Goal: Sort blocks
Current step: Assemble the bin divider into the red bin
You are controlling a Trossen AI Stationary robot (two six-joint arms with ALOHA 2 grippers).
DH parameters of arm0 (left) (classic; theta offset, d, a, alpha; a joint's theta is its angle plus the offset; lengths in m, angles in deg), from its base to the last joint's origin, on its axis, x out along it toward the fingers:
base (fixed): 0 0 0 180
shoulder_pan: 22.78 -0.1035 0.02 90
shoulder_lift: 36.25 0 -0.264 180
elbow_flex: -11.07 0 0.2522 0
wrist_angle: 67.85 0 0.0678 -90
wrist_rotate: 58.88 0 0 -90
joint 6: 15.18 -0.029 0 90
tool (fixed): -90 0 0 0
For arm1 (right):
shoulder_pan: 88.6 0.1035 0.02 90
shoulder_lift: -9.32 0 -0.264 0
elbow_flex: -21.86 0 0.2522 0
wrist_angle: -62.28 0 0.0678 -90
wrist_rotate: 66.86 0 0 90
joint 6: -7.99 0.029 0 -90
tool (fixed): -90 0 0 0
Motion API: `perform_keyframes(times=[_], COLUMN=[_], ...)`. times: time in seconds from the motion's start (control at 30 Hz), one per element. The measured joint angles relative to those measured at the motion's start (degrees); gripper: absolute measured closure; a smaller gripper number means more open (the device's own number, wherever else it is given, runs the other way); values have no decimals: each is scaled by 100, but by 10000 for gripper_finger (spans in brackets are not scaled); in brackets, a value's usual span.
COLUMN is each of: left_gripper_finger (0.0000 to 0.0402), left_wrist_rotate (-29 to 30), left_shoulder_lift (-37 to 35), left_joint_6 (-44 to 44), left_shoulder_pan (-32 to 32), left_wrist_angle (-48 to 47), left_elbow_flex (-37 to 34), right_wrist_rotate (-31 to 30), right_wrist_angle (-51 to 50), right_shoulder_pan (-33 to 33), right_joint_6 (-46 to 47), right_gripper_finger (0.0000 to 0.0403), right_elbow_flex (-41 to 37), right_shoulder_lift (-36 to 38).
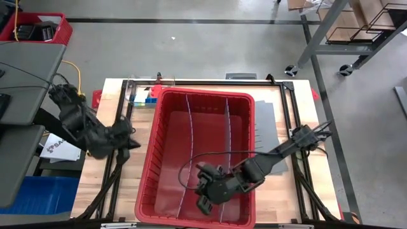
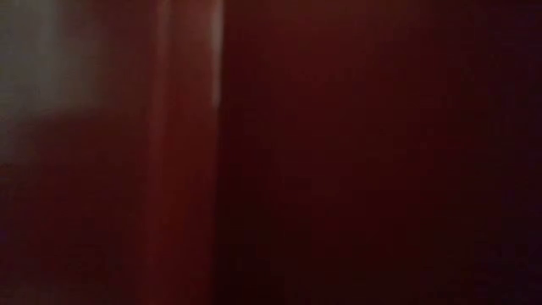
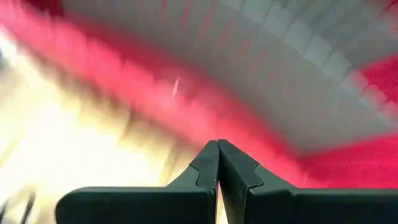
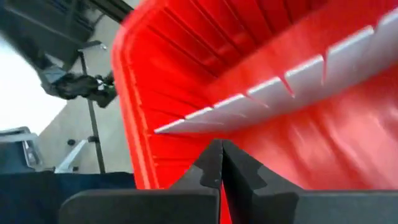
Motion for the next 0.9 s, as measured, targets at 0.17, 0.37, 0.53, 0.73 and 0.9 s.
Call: perform_keyframes(times=[0.17,0.37,0.53,0.73,0.9], left_gripper_finger=[402,402,402,402,401], left_wrist_rotate=[-925,-767,-683,-647,-636], left_shoulder_lift=[466,598,487,487,487], left_joint_6=[1460,1987,2114,2468,2440], left_shoulder_pan=[735,1458,1516,1496,1492], left_wrist_angle=[-1136,-14,1074,2920,3495], left_elbow_flex=[-216,-1192,-2189,-3242,-3393], right_wrist_rotate=[306,753,689,732,834], right_wrist_angle=[-365,142,394,980,738], right_shoulder_pan=[78,22,-154,-358,-388], right_joint_6=[603,1086,1597,1788,1732], right_gripper_finger=[403,403,403,403,403], right_elbow_flex=[2,4,4,4,4], right_shoulder_lift=[-275,-790,-1010,-1031,-846])
